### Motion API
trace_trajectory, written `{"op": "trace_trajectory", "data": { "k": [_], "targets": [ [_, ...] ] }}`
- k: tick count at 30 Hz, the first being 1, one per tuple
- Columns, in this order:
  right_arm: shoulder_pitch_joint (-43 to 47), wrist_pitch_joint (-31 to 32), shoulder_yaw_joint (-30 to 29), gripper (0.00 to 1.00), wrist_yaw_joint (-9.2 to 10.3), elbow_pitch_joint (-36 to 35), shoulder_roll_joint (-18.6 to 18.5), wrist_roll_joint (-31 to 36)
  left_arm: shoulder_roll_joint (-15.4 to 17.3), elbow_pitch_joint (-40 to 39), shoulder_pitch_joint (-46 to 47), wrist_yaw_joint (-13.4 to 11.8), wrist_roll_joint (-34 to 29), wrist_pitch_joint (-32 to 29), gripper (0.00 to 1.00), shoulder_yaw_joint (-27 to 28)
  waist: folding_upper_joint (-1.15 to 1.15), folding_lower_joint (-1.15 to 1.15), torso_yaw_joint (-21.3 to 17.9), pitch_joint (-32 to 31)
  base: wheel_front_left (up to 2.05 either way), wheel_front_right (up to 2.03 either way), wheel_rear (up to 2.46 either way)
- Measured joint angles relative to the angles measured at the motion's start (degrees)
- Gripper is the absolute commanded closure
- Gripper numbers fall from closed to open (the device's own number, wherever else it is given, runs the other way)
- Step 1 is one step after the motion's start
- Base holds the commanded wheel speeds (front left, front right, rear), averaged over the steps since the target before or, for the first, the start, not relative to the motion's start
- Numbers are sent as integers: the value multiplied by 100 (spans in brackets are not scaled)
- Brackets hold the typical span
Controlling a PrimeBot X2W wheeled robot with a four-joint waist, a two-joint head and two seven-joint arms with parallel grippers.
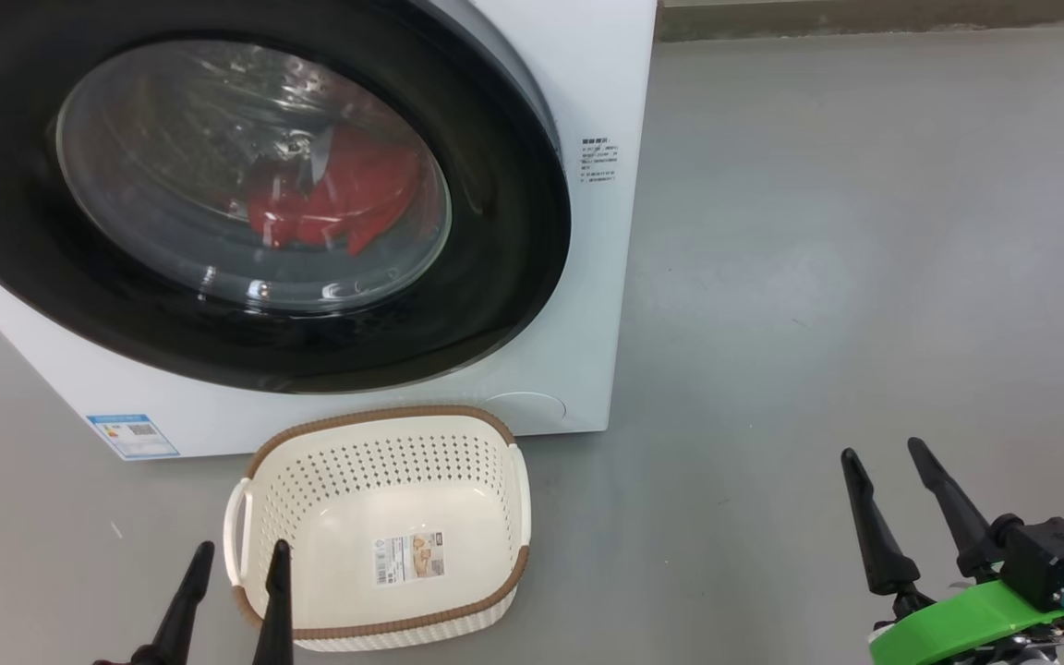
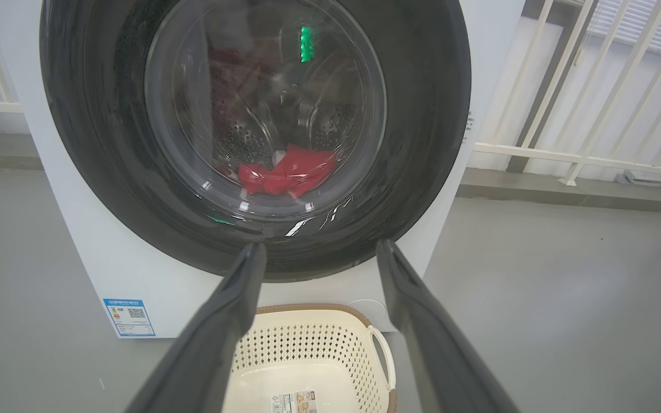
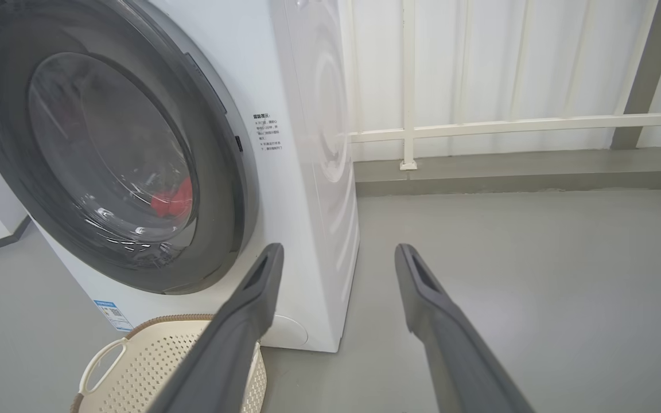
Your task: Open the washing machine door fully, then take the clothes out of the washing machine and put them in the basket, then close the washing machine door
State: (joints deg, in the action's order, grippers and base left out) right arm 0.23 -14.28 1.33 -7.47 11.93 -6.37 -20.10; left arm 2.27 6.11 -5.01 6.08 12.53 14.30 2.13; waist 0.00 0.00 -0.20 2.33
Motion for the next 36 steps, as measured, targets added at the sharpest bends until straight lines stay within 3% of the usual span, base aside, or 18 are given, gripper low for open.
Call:
{"op": "trace_trajectory", "data": {
  "k": [28,29,31,32,36],
  "targets": [
    [96,-20,-220,0,0,-55,125,-58,2,3,5,49,-3,0,0,-38,0,0,20,-10,0,0,0],
    [96,-20,-218,43,0,-68,142,-194,2,-1,4,49,-3,0,0,-45,0,0,19,-10,0,0,0],
    [91,-20,-203,90,0,-90,164,-459,2,-8,4,49,-1,0,0,-64,0,0,18,-2,0,0,0],
    [77,-20,-178,100,0,-92,164,-575,2,-11,4,48,0,0,0,-77,0,0,20,7,0,0,0],
    [-174,-20,-32,100,0,-114,260,-1491,3,-18,6,44,19,0,0,-151,0,0,32,68,0,0,0]
  ]
}}
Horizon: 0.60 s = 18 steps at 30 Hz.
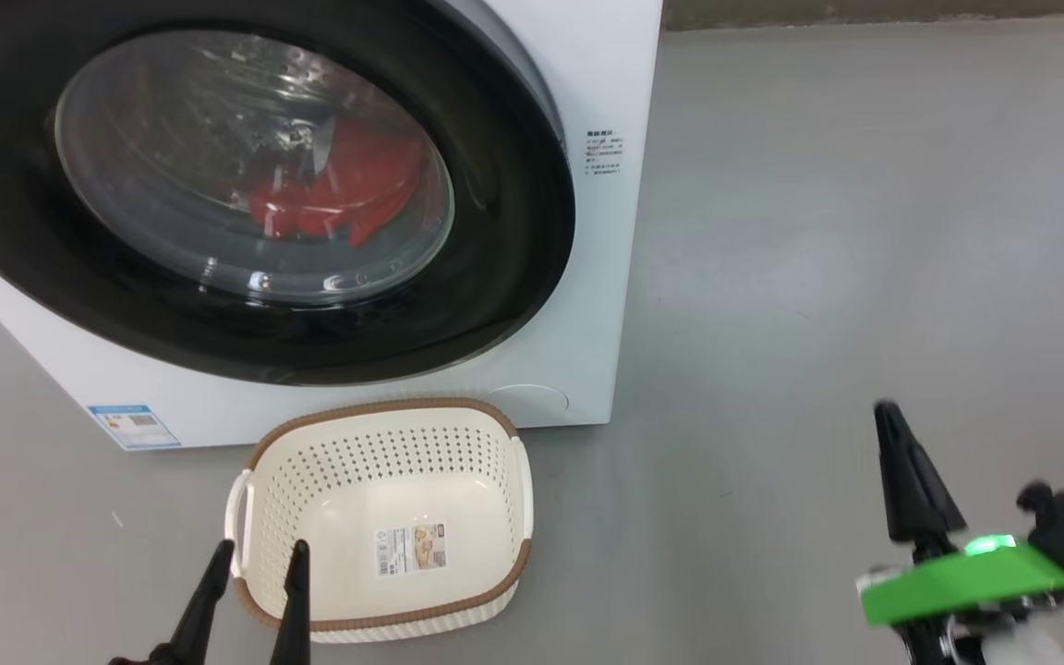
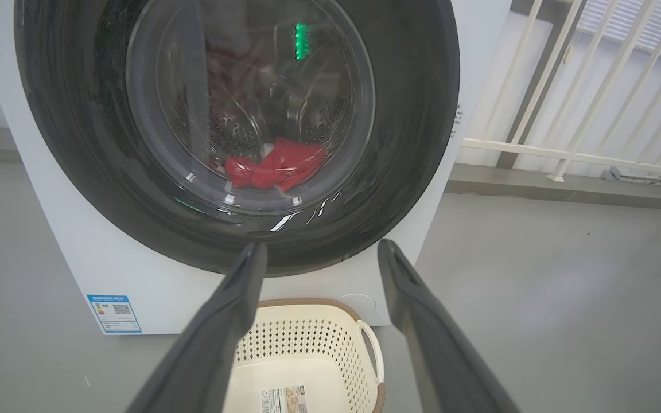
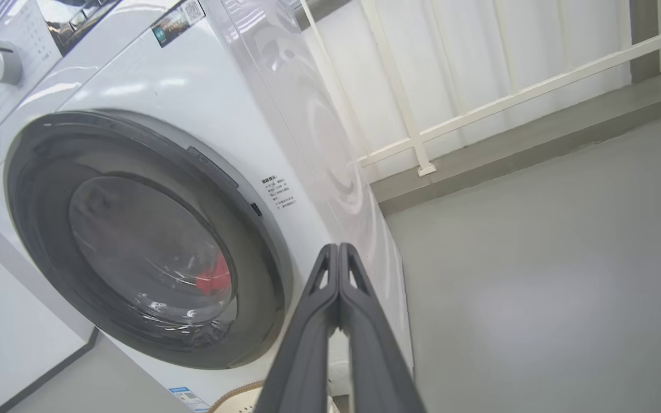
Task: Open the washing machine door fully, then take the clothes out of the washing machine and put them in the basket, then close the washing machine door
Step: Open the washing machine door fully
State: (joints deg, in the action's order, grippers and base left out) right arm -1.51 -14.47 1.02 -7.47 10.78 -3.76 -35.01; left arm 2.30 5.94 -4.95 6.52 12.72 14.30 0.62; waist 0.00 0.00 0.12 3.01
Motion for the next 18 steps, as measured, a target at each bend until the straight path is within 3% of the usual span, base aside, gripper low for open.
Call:
{"op": "trace_trajectory", "data": {
  "k": [5,10,18],
  "targets": [
    [-721,-14,276,100,0,2,0,-842,2,-5,52,-13,105,0,0,-87,0,0,35,86,0,0,0],
    [-1704,-16,646,100,1,116,-226,-1640,8,-16,227,-20,152,0,0,-233,0,0,132,225,0,0,0],
    [-3343,171,1516,100,1,776,-903,-3464,8,-19,549,-19,253,1,0,-389,0,0,421,596,0,0,0]
  ]
}}
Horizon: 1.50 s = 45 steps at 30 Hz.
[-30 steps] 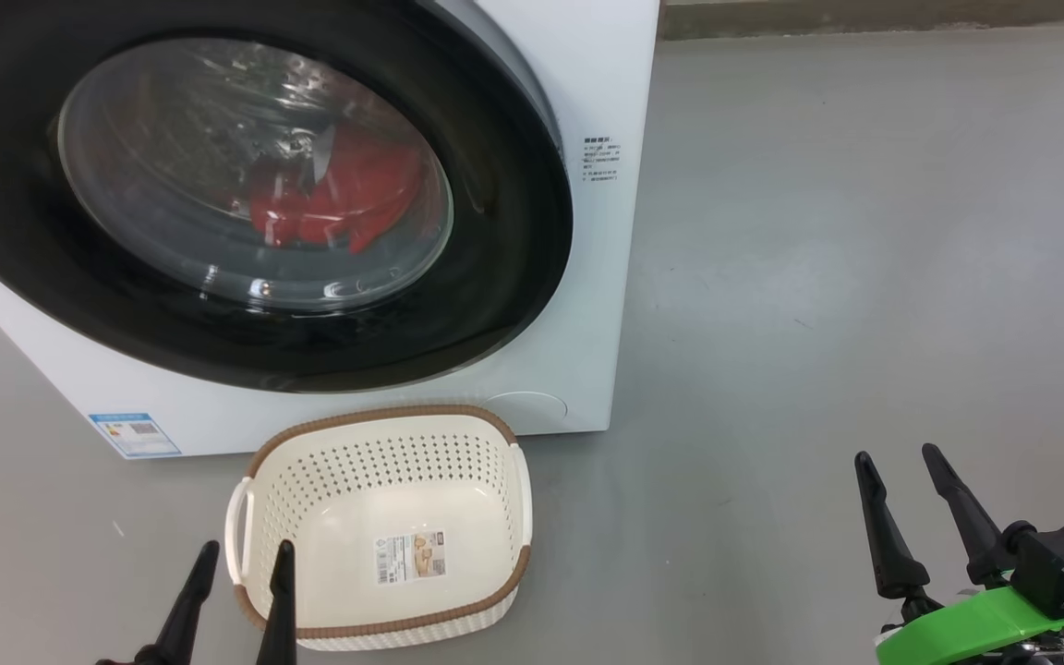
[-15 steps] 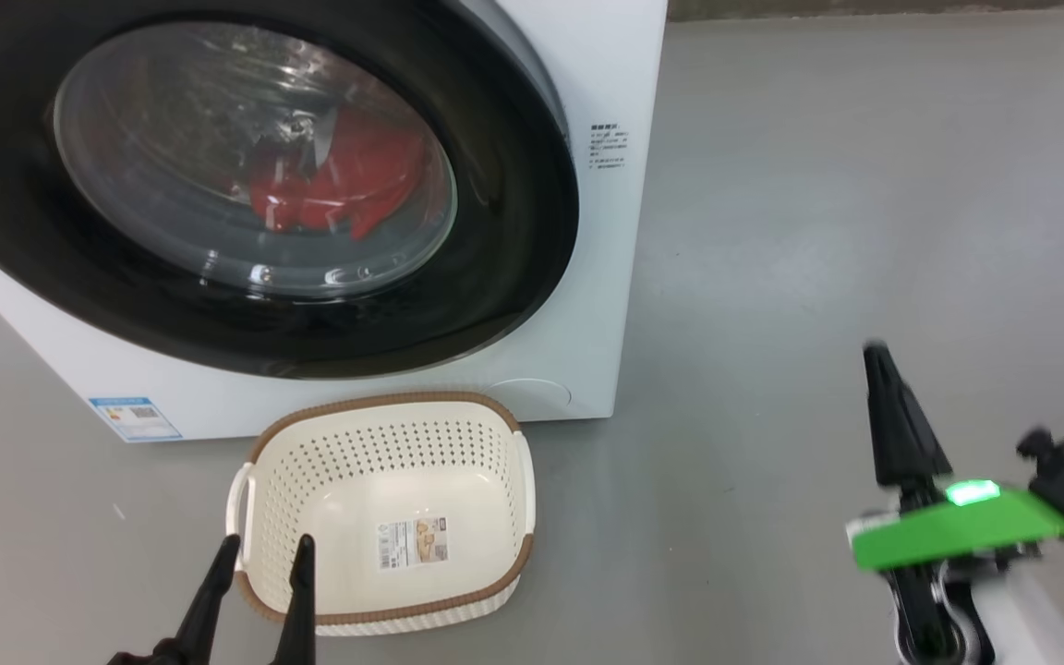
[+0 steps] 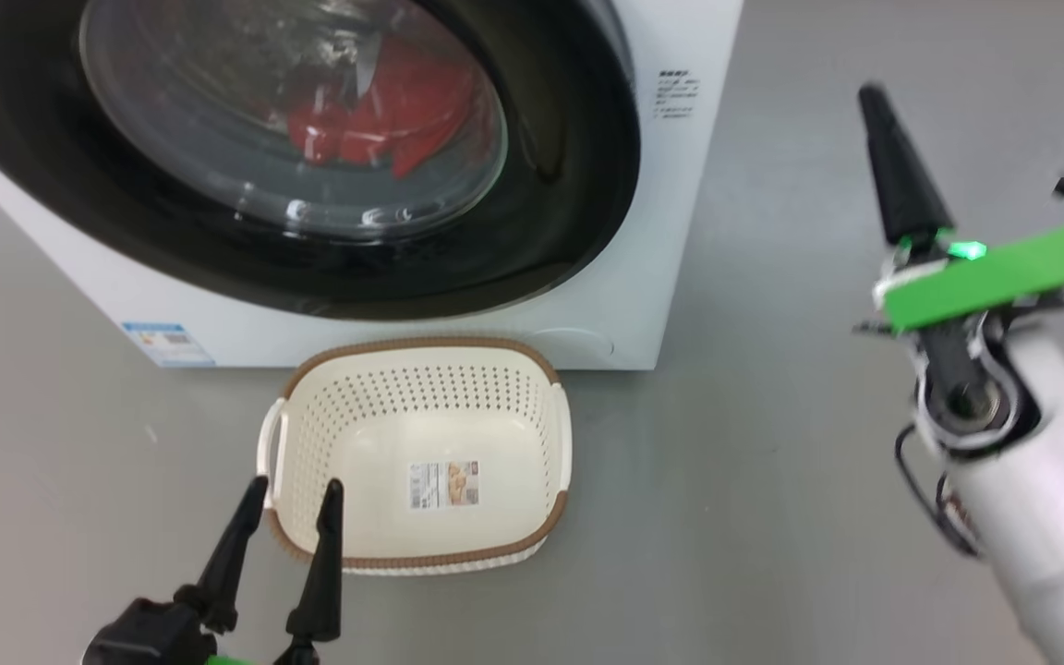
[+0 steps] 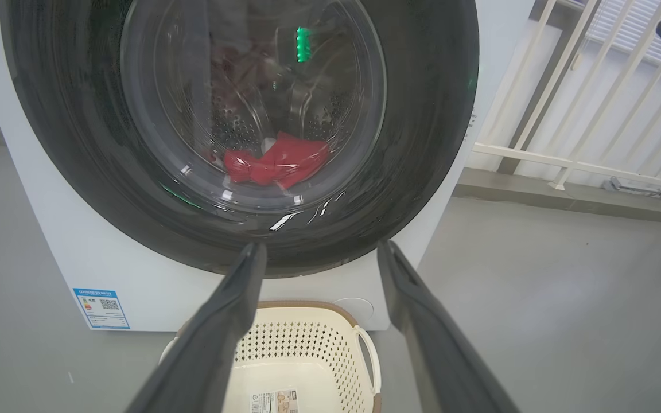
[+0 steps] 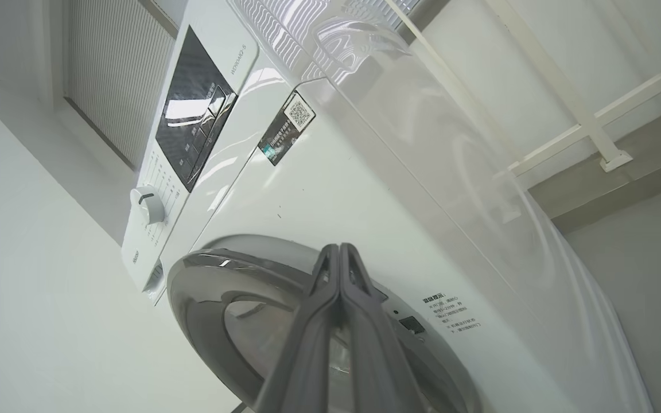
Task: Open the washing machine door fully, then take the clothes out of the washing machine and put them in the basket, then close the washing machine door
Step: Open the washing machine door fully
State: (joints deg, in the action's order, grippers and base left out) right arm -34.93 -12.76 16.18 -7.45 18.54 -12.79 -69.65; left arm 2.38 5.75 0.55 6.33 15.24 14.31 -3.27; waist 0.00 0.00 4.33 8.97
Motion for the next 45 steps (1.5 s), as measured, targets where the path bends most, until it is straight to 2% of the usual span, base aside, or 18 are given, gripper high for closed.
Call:
{"op": "trace_trajectory", "data": {
  "k": [9,17,24,29,45],
  "targets": [
    [-1363,1068,298,100,0,561,-358,-1366,-3,11,445,18,100,0,0,-80,0,0,311,508,0,0,0],
    [-2072,2638,347,100,0,1294,-377,-2387,-7,32,582,23,243,1,0,-147,0,0,578,835,0,0,0],
    [-2689,3607,328,100,0,1941,-376,-2708,-11,21,798,33,307,18,0,-233,0,0,706,1104,0,0,0],
    [-3028,4081,328,100,0,2274,-380,-2771,-12,24,867,34,352,18,0,-279,0,0,800,1281,0,0,0],
    [-3377,4674,237,100,26,2747,-430,-2803,-15,27,1009,76,411,24,0,-444,0,0,1118,1361,0,0,0]
  ]
}}
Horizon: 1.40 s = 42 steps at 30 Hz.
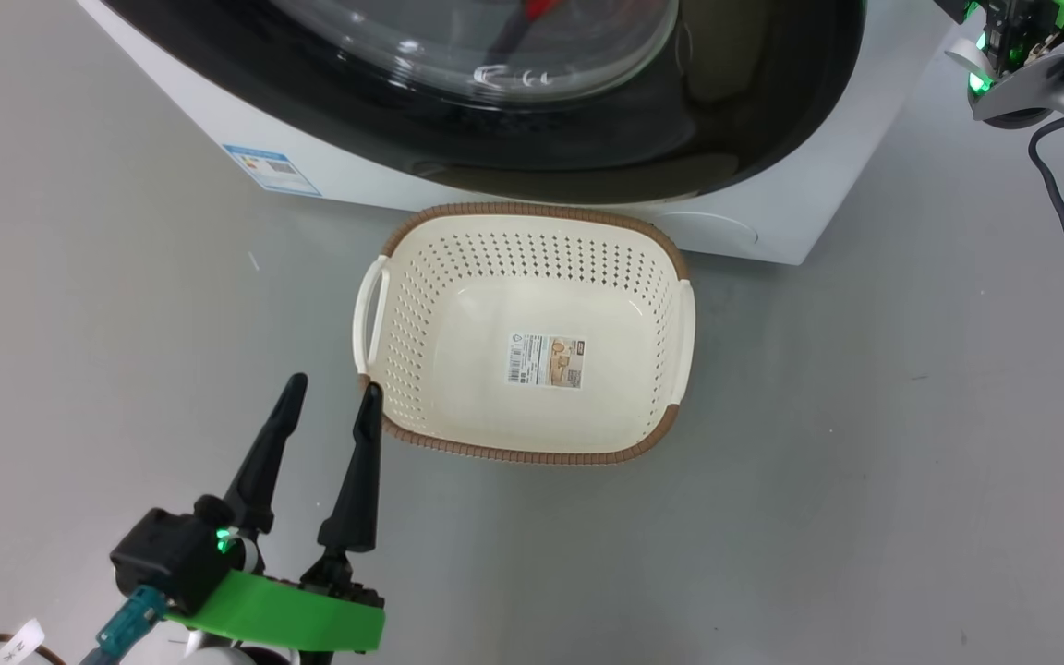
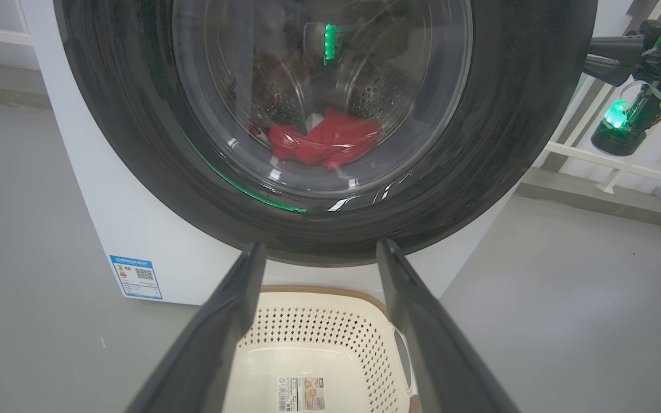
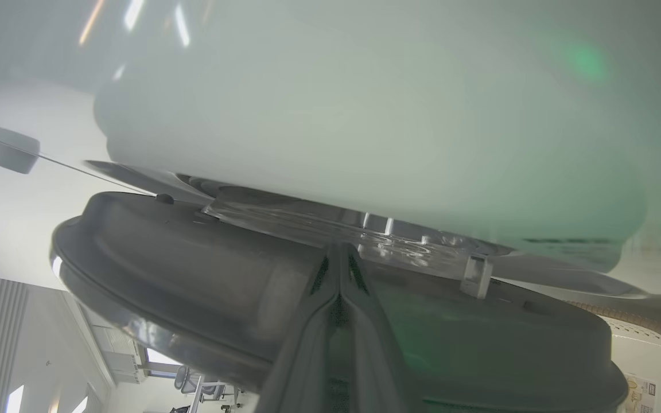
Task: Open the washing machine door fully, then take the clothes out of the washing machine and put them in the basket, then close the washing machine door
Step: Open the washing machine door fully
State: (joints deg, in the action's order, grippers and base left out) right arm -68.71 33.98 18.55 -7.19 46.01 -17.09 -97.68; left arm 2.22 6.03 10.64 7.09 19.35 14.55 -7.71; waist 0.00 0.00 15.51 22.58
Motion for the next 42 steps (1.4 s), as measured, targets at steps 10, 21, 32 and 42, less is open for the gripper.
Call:
{"op": "trace_trajectory", "data": {
  "k": [10,21,32,42],
  "targets": [
    [357,204,-52,100,14,-144,55,41,0,33,-37,0,-3,0,0,-15,0,0,7,-264,0,0,0],
    [1228,460,-10,100,13,-588,276,101,2,88,-313,1,-42,0,0,-54,0,0,-30,-681,0,0,0],
    [1872,669,-19,100,13,-957,321,180,4,115,-581,1,-81,0,0,-67,0,0,17,-1053,0,0,0],
    [2408,875,115,100,13,-1325,487,299,8,92,-856,-8,-82,0,0,-44,0,0,105,-1320,0,0,0]
  ]
}}
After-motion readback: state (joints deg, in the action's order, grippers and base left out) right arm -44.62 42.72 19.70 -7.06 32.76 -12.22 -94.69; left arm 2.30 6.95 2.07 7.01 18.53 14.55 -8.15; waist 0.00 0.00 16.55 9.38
